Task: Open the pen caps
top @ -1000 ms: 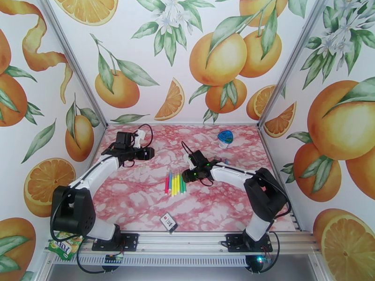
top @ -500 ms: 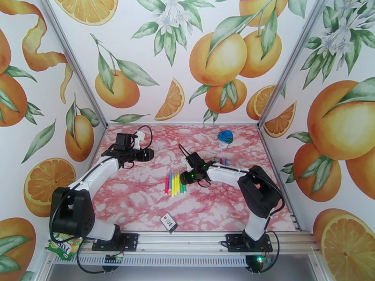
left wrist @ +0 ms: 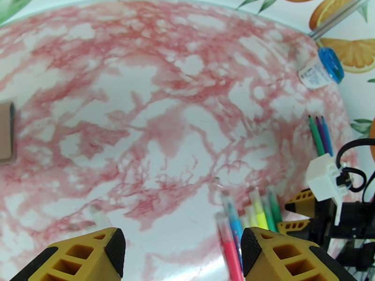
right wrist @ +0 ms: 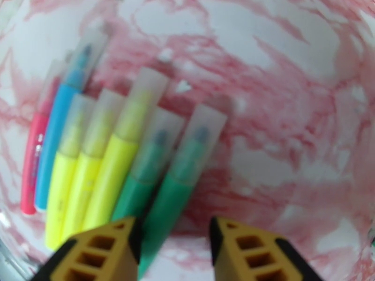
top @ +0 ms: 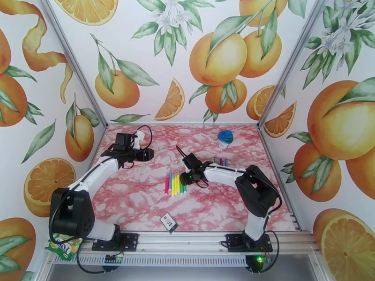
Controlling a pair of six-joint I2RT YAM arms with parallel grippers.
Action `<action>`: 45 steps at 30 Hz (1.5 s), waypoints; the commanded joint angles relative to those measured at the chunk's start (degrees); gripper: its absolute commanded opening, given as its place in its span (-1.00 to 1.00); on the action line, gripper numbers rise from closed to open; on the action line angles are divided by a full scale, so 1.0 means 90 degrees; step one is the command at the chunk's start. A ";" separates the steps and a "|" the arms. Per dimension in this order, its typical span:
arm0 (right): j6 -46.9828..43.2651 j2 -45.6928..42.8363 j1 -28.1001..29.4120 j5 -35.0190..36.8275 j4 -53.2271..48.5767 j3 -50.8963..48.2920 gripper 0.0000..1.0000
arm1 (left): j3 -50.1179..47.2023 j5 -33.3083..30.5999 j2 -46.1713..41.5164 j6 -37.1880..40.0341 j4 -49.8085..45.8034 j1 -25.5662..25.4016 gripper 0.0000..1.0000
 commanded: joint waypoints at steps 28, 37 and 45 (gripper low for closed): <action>0.0353 0.0136 0.0216 0.1083 -0.0793 0.0003 -0.31 | -0.0127 0.0059 -0.0369 -0.0004 0.0154 0.0065 0.46; 0.0417 0.0306 0.0209 0.1022 -0.0731 0.0058 -0.57 | -0.0060 0.0415 -0.0221 -0.0150 0.0303 0.0060 0.46; 0.0483 0.0064 0.0121 0.0864 -0.0344 -0.0016 -0.71 | 0.0024 0.1329 -0.0067 -0.0435 0.0713 0.0044 0.47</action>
